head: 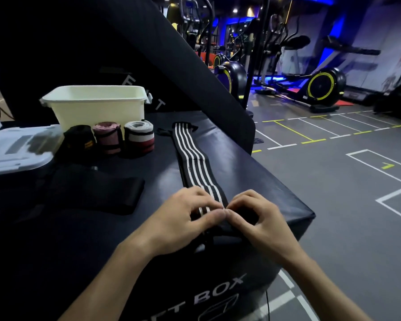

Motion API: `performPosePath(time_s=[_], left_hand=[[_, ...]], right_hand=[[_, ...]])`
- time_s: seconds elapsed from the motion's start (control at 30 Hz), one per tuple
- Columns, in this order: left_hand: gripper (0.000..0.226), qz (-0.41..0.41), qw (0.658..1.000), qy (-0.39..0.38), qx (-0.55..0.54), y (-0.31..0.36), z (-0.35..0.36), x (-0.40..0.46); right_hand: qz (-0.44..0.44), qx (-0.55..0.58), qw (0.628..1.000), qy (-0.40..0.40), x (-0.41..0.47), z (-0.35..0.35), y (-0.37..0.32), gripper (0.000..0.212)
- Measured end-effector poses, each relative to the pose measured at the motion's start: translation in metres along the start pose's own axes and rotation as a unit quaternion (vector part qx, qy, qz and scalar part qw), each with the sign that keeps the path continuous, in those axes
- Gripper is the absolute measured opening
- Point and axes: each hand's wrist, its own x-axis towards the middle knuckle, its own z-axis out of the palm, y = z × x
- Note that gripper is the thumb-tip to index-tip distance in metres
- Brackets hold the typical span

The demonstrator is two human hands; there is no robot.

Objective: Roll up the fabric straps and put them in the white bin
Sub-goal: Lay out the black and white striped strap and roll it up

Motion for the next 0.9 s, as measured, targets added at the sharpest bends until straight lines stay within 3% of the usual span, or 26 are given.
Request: performPosePath(time_s=[0.17,0.33,0.43,0.57,0.8,0.9], left_hand=[[0.015,0.006,1.0,-0.03,-0.004,0.002,0.003,-0.01],[0.025,0.018,0.998,-0.053,0.009,0.002,-0.002,-0.018],[0.022,0.01,0.998,-0.061,-0.013,0.003,-0.003,-0.021],[0.008,-0.014,0.997,-0.005,-0.073,0.007,-0.003,-0.017],[0.016,-0.066,0.983,0.054,-0.161,0.006,-0.008,-0.012],[0.016,-0.068,0.982,0.056,-0.164,0.007,-0.011,-0.011]], right_hand=[[-0.003,-0.042,0.998,0.049,-0.012,0.004,-0.004,0.051],[-0.041,-0.083,0.996,0.005,-0.029,-0.003,-0.009,0.055],[-0.051,-0.095,0.994,0.005,-0.032,-0.003,-0.006,0.05],[-0.062,-0.088,0.994,0.01,-0.033,-0.001,-0.005,0.041],[-0.074,0.005,0.997,-0.028,-0.037,-0.006,-0.014,0.026],[-0.041,0.062,0.997,-0.016,-0.038,-0.008,-0.019,0.022]])
